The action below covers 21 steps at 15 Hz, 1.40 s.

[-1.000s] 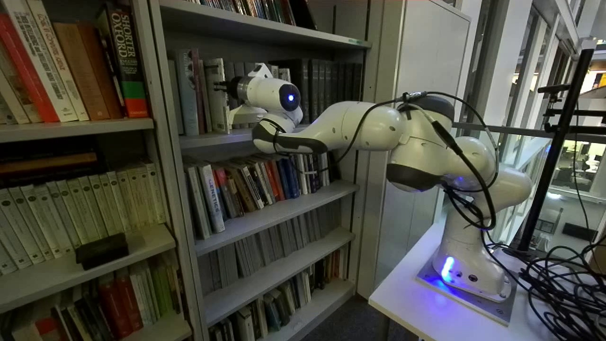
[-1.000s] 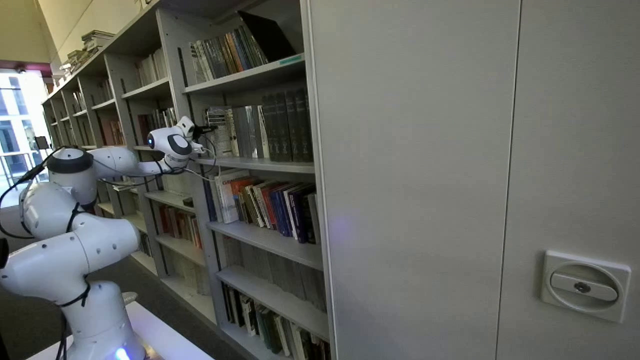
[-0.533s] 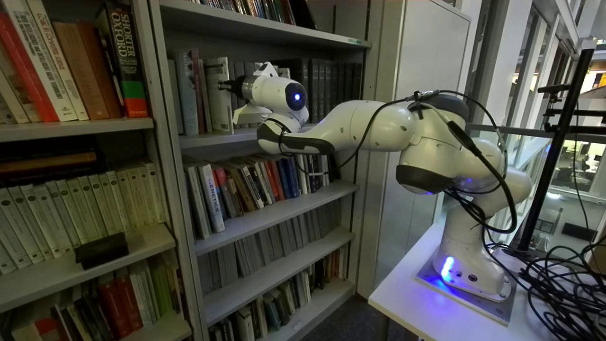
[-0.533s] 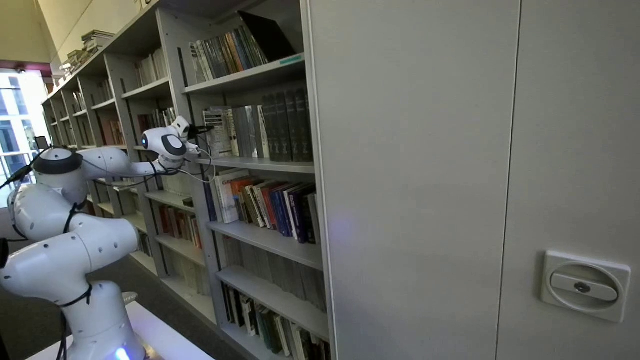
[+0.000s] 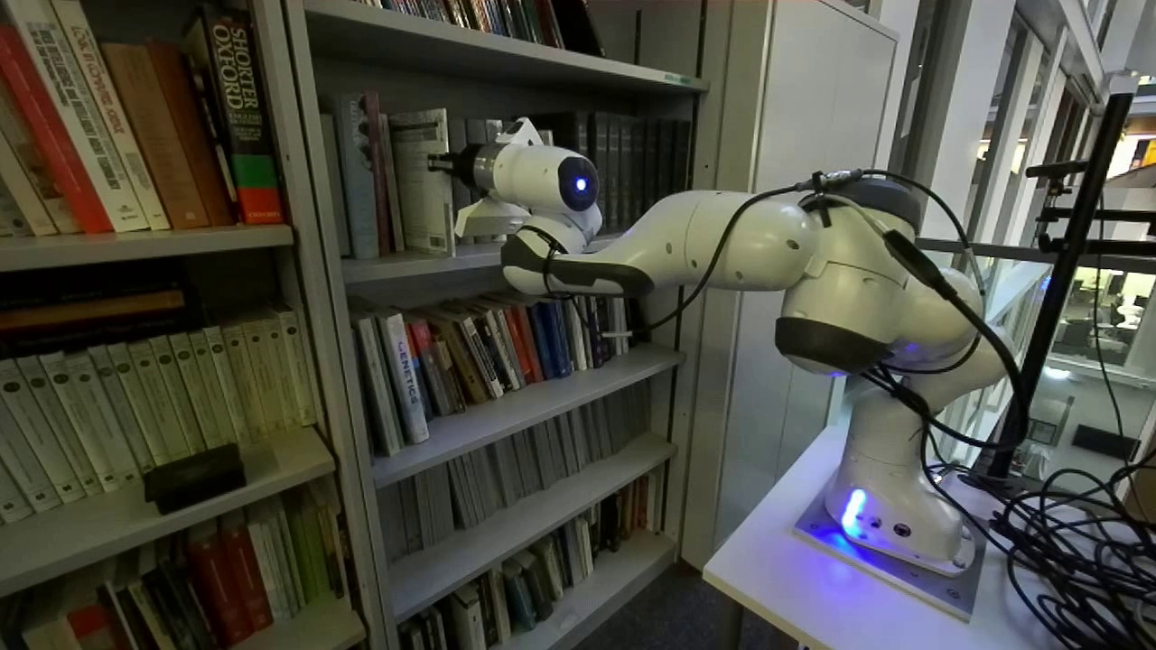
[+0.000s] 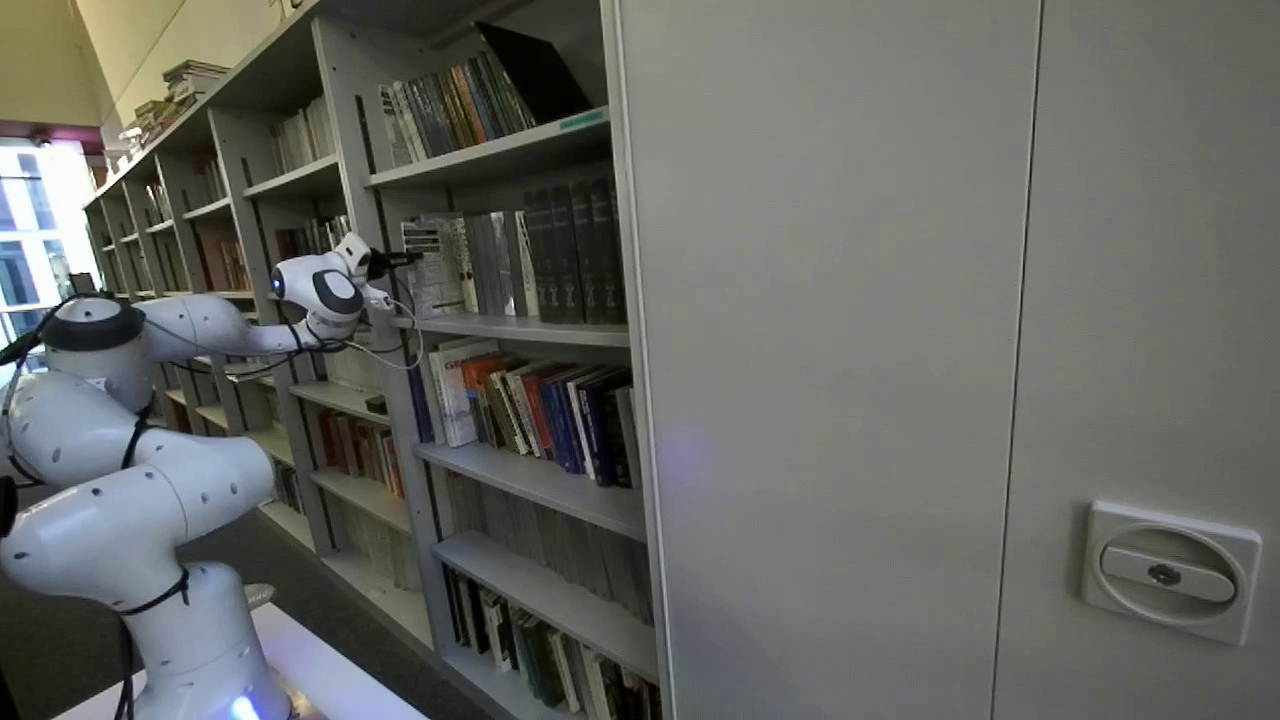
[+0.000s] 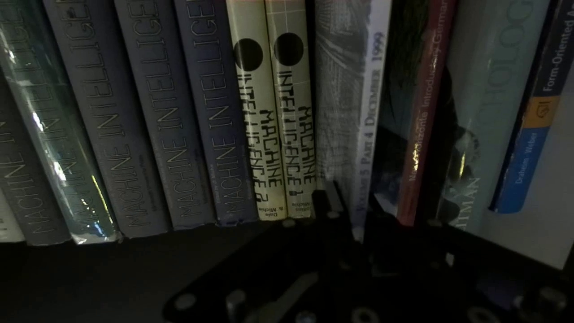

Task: Move the thin white book to the right

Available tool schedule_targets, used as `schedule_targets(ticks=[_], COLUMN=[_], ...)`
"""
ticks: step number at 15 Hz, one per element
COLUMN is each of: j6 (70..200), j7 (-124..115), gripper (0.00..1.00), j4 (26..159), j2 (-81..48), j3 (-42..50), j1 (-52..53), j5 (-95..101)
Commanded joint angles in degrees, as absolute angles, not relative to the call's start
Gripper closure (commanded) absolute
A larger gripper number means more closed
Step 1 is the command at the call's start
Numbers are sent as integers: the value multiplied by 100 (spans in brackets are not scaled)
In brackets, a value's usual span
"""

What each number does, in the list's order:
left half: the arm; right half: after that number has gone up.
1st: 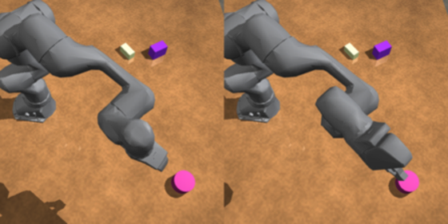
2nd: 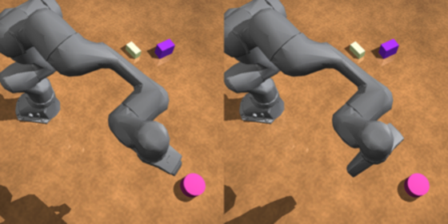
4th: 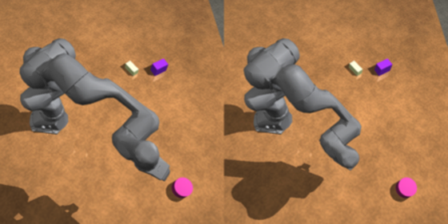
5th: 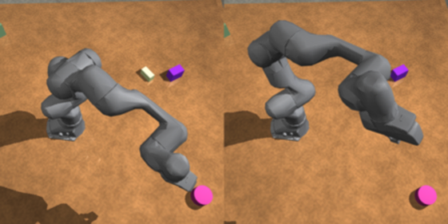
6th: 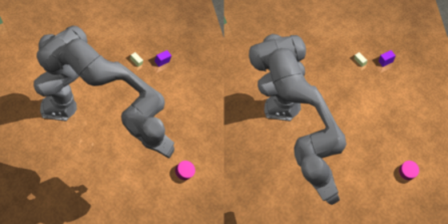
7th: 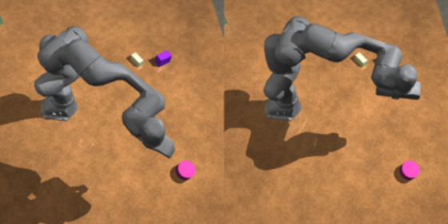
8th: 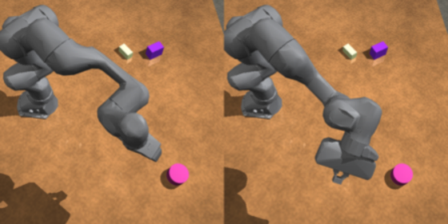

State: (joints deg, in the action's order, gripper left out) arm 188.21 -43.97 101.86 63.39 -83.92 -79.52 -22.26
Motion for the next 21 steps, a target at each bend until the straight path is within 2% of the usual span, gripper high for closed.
schedule_targets(ticks=[1, 21], j6=[19087, 19095], j7=[-4317, -4332], gripper=[98, 98], j4=[10635, 11378], j2=[6453, 6488], j3=[-8107, -7731], j1=[-7650, -6785], j5=[-2378, -2358])
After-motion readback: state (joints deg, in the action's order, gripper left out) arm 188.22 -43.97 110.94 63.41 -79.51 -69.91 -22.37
